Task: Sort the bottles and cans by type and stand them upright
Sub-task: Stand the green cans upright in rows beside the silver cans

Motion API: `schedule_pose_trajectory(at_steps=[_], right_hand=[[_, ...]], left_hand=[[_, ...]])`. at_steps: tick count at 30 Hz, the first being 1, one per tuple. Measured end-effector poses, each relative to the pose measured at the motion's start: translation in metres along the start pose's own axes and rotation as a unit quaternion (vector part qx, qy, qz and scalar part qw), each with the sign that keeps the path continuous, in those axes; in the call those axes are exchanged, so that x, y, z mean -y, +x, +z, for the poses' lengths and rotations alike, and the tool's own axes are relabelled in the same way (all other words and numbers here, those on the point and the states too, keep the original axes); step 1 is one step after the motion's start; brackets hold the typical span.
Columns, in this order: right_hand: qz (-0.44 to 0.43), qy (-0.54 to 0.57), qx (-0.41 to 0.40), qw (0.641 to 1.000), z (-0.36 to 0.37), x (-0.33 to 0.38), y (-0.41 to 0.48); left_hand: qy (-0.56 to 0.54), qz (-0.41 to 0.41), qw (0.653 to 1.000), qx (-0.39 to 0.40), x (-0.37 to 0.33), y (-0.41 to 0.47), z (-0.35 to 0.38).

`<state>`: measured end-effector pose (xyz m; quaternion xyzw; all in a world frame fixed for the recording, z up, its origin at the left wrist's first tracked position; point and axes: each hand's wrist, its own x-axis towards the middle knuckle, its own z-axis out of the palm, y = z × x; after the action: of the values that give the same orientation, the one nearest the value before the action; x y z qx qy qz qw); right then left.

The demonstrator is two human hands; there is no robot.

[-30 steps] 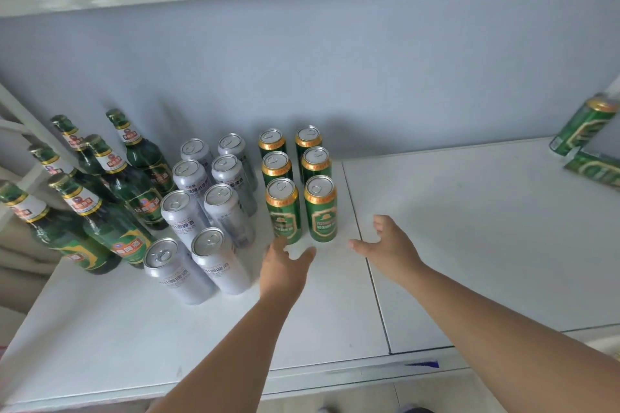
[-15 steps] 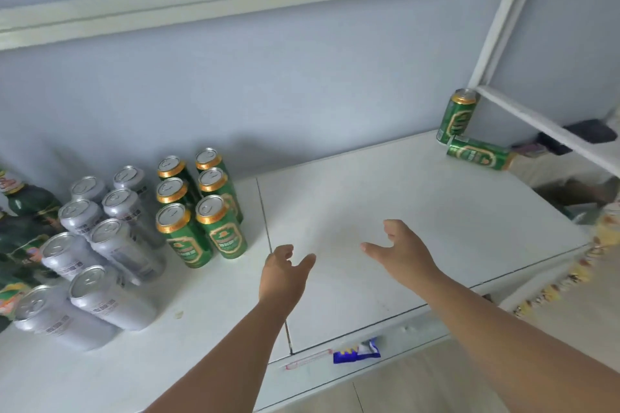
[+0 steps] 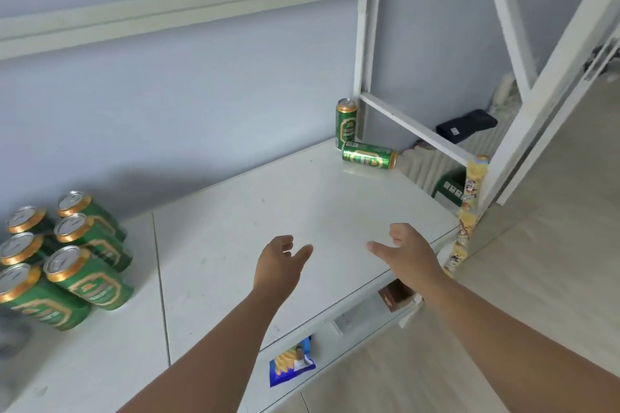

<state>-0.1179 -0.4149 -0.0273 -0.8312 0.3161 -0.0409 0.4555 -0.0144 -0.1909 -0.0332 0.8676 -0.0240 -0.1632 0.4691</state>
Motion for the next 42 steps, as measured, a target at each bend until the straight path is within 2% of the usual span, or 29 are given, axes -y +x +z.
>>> schedule_pose_trajectory(at_steps=[13, 28, 36, 42], right_hand=[[0.030, -0.007, 0.003, 1.000, 0.009, 0.022, 0.074], [0.050, -0.015, -0.054, 0.997, -0.005, 0.032, 0.143], [0.031, -0.007, -0.063, 0.997, -0.030, 0.037, 0.205], [-0.006, -0.017, -0.058, 0.998, -0.045, 0.062, 0.260]], left_hand=[[-0.002, 0.000, 1.000, 0.017, -0.011, 0.088, -0.004], [0.104, 0.102, 0.986, 0.084, -0.046, 0.187, 0.019], [0.238, 0.179, 0.947, 0.118, -0.085, 0.237, 0.061], [0.342, 0.240, 0.899, 0.133, -0.131, 0.272, 0.096]])
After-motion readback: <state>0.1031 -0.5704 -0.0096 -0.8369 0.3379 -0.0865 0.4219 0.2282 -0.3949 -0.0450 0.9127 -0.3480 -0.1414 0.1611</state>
